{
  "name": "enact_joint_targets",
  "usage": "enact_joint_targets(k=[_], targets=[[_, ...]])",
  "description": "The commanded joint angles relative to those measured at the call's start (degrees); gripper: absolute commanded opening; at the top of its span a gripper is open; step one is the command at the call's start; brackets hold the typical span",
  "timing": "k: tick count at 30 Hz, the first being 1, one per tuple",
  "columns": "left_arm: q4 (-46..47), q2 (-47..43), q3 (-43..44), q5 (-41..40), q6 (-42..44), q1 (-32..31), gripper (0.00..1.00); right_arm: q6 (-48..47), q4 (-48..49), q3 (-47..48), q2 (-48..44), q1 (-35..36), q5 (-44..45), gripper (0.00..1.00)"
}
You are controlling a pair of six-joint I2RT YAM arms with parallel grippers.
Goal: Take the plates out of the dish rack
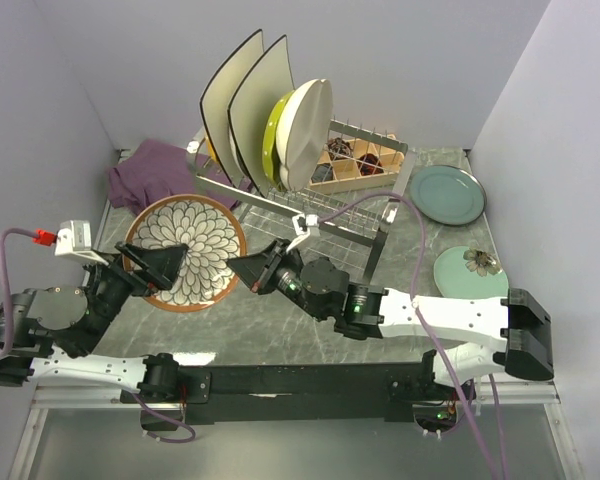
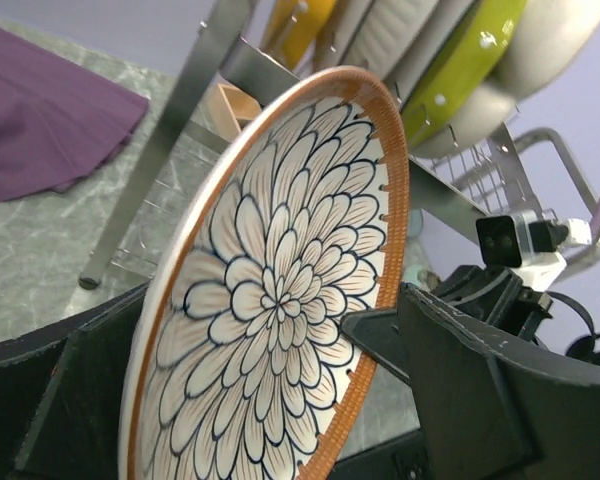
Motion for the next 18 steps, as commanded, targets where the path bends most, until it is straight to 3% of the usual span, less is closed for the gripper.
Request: enact_joint_targets(k=[1, 9, 14, 18], targets=[[2.38, 0.63, -0.12, 4.15, 2.61, -0.41, 0.99, 4.51, 5.62, -2.74, -6.40, -1.42, 1.52, 0.00], [-5.89, 4.05, 1.55, 2.39, -2.49, -0.41, 0.99, 3.37, 4.30, -6.87, -10.72, -2.30, 0.82, 0.00], [-5.45, 5.28, 2.17, 0.64, -0.91, -0.41, 0.99, 2.23, 2.98, -9.42, -13.27, -2.30, 0.20, 0.00], [0.51, 6.69, 1.73, -0.07, 6.88, -0.41, 1.00, 1.88, 2.37, -12.23, -15.64, -2.30, -0.15, 0.00]])
